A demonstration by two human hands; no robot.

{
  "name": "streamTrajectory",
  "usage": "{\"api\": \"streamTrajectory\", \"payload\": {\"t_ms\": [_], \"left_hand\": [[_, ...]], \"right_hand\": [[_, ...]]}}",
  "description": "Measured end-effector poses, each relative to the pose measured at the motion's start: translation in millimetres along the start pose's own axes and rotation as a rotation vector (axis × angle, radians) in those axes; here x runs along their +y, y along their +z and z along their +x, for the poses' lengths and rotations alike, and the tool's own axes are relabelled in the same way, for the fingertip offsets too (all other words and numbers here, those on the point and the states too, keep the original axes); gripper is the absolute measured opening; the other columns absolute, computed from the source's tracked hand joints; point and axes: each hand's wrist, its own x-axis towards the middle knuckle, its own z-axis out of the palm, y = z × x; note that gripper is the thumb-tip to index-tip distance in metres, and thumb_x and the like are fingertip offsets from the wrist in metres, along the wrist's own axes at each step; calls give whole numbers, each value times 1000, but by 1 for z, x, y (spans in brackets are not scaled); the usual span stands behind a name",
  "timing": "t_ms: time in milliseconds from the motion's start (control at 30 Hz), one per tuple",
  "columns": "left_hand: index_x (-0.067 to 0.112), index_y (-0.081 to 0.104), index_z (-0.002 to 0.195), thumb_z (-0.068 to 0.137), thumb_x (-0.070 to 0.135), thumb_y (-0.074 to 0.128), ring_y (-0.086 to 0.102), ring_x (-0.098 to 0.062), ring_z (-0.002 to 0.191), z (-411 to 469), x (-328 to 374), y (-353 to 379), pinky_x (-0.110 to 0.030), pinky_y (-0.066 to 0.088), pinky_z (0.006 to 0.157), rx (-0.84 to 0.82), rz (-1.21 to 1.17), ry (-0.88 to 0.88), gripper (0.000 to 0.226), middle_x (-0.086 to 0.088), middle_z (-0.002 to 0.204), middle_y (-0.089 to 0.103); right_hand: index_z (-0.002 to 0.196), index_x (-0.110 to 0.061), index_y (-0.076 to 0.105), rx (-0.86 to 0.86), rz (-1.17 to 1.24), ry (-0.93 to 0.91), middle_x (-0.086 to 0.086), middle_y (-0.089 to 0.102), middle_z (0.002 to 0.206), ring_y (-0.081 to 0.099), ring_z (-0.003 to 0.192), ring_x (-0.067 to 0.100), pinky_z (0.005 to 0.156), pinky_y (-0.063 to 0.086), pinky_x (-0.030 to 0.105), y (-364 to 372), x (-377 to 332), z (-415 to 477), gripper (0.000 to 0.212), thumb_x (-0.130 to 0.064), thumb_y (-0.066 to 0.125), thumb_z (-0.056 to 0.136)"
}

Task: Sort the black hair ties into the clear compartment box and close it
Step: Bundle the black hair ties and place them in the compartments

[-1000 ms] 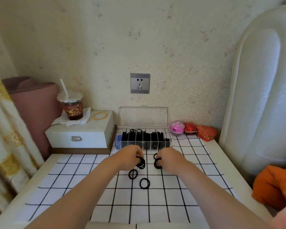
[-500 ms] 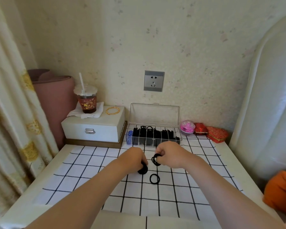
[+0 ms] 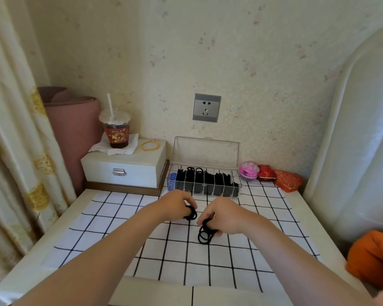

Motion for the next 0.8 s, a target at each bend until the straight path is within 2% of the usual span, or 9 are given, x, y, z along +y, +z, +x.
{"api": "streamTrajectory", "payload": {"t_ms": [100, 167, 233, 333, 400, 500, 600, 667, 800], "left_hand": [[22, 74, 113, 92, 9, 62, 66, -13, 99, -2, -1, -1, -27, 57, 89, -12, -68, -18, 28, 0, 117, 69], [20, 73, 115, 92, 7, 60, 66, -17, 103, -4, -2, -2, -27, 58, 87, -9, -115, -46, 30, -2, 122, 68], [18, 72, 117, 93, 6, 60, 65, -16, 102, -4, -3, -1, -22, 58, 81, -2, -127, -51, 30, -3, 124, 67], [17, 71, 119, 94, 7, 59, 64, -15, 99, -5, -2, 1, -18, 57, 77, 9, -154, -43, 30, -4, 124, 66], [16, 71, 119, 93, 7, 59, 66, -16, 96, -4, -1, 1, -20, 58, 79, 25, -177, -43, 30, -4, 117, 68], [19, 75, 114, 93, 11, 61, 66, -17, 87, -1, 0, 1, -28, 57, 84, 41, -219, -47, 27, -5, 99, 74], [16, 77, 97, 93, 17, 65, 65, -22, 90, 1, 4, 1, -36, 56, 90, 25, -236, -63, 12, -12, 99, 74], [14, 73, 93, 95, 11, 62, 65, -19, 89, 1, 10, 2, -33, 57, 88, 6, -284, -63, 12, -11, 100, 70], [17, 72, 117, 96, 8, 58, 64, -12, 86, 2, 19, 1, -21, 57, 78, -64, -480, -74, 26, -6, 103, 72]], "right_hand": [[104, -17, 79, 5, -127, -1, 0, 76, 98, 73, 76, 15, 69, 60, 25, 12, 1, 5, 30, -1, 62, 85], [104, -18, 79, 36, -327, -23, 0, 76, 102, 71, 90, 18, 79, 59, 29, 14, 1, 10, 28, -5, 62, 85], [98, -18, 80, 65, -428, -32, 1, 76, 98, 69, 91, 20, 82, 58, 32, 15, -1, 12, 25, -8, 62, 84], [93, -16, 78, 45, -442, -38, 4, 74, 94, 68, 90, 23, 80, 58, 34, 14, 0, 13, 22, -8, 59, 85], [97, -15, 76, 63, -331, -41, 6, 74, 95, 70, 86, 22, 71, 56, 29, 8, 0, 12, 21, -9, 57, 90], [97, -12, 73, 122, 131, -22, 9, 72, 83, 70, 61, 16, 48, 51, 25, -4, -7, 9, 20, -6, 54, 96], [98, -4, 75, 177, 498, -30, 11, 69, 74, 64, 53, 16, 47, 52, 26, -14, -16, 3, 14, -4, 61, 95], [99, -2, 75, 190, 591, -16, 11, 68, 67, 63, 52, 18, 50, 54, 28, -14, -18, 1, 12, -4, 64, 93], [95, -4, 76, 258, 545, 37, 17, 71, 74, 65, 56, 22, 55, 60, 33, -10, -14, 0, 11, -7, 67, 91]]}}
